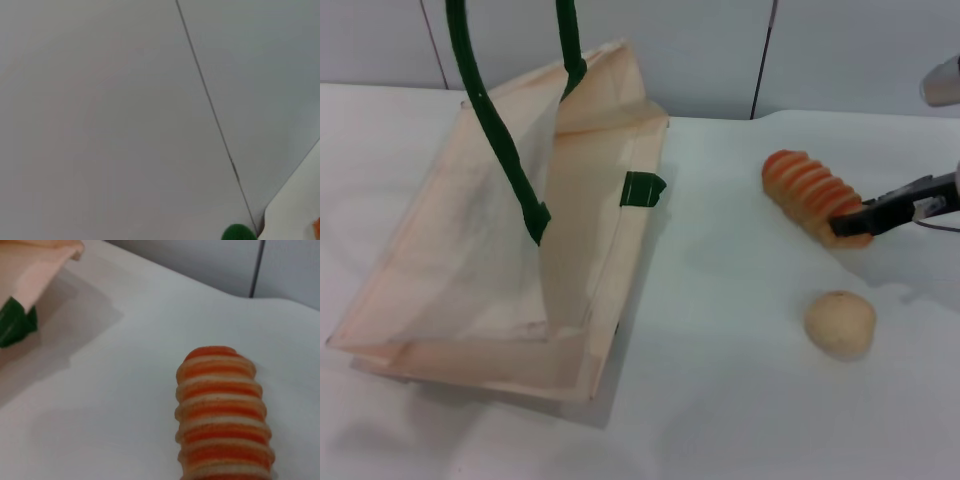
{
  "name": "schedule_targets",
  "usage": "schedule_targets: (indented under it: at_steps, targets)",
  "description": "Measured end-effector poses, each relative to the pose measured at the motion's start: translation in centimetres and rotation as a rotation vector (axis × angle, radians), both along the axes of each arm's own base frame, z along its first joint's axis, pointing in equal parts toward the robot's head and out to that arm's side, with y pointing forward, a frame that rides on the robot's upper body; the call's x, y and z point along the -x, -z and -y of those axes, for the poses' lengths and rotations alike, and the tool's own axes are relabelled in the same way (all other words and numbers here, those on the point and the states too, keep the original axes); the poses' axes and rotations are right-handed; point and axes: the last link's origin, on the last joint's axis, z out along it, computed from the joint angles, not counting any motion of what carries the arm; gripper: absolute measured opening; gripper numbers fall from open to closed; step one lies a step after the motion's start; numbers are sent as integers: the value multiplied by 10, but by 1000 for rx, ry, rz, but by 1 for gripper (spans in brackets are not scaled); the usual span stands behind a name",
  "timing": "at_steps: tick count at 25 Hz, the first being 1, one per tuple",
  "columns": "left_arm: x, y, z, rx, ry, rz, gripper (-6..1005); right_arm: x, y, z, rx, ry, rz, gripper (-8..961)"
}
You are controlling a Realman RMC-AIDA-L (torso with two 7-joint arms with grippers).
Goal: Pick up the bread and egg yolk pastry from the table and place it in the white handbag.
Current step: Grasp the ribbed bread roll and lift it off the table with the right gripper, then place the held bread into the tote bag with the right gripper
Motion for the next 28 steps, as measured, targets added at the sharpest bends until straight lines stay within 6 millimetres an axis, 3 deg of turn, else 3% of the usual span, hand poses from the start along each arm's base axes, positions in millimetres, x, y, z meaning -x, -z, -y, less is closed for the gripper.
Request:
schedule_targets:
  at_steps: [15, 28]
  targets:
    - [0, -8, -3, -39, 28, -11, 113, 24, -39, 8, -11, -70, -189, 435]
    - [-6, -8, -6, -50, 62, -3, 114, 40, -34, 22, 79, -115, -291, 325]
